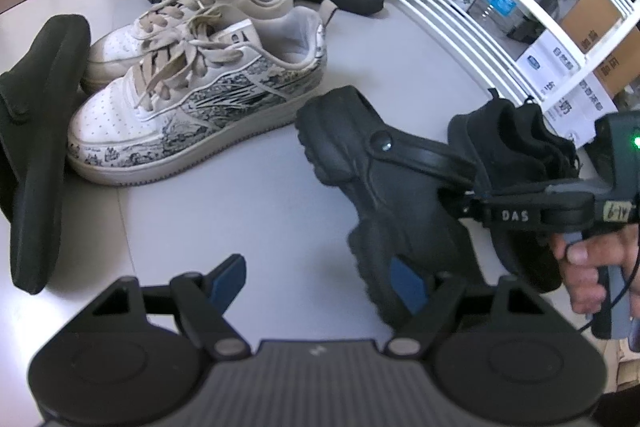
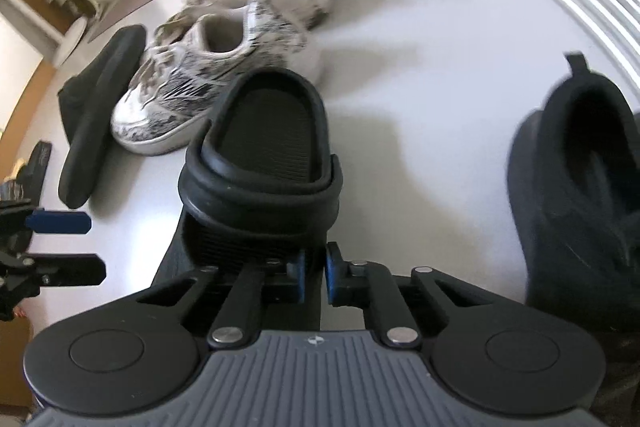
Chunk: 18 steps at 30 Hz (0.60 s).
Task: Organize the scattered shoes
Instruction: 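Carry the black clog with the right tool beside the black sneakers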
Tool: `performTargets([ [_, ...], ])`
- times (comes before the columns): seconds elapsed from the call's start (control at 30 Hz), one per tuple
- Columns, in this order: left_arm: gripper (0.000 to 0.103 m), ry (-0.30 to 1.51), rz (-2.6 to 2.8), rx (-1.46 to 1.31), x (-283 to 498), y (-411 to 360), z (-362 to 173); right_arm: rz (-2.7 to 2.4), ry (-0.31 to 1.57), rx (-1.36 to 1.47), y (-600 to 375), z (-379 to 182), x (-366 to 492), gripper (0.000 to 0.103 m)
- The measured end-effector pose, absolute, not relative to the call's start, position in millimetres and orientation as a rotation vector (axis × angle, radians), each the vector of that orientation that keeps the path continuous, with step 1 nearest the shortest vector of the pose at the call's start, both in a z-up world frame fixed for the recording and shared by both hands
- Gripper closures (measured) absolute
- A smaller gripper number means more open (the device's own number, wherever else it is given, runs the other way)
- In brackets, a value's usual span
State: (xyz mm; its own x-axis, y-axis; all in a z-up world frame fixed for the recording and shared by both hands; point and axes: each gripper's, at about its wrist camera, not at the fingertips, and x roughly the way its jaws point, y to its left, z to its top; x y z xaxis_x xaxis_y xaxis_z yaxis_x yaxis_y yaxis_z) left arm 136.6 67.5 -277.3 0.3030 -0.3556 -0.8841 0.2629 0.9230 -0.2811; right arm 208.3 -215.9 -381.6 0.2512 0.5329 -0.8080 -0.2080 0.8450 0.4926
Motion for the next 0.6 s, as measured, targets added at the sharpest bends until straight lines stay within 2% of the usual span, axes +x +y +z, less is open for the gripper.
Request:
performTargets([
  [0.6,0.022,1.203,-0.426,-0.077,137,55,-279,0.366,1.197,0.257,-264,-381,195,0.092],
])
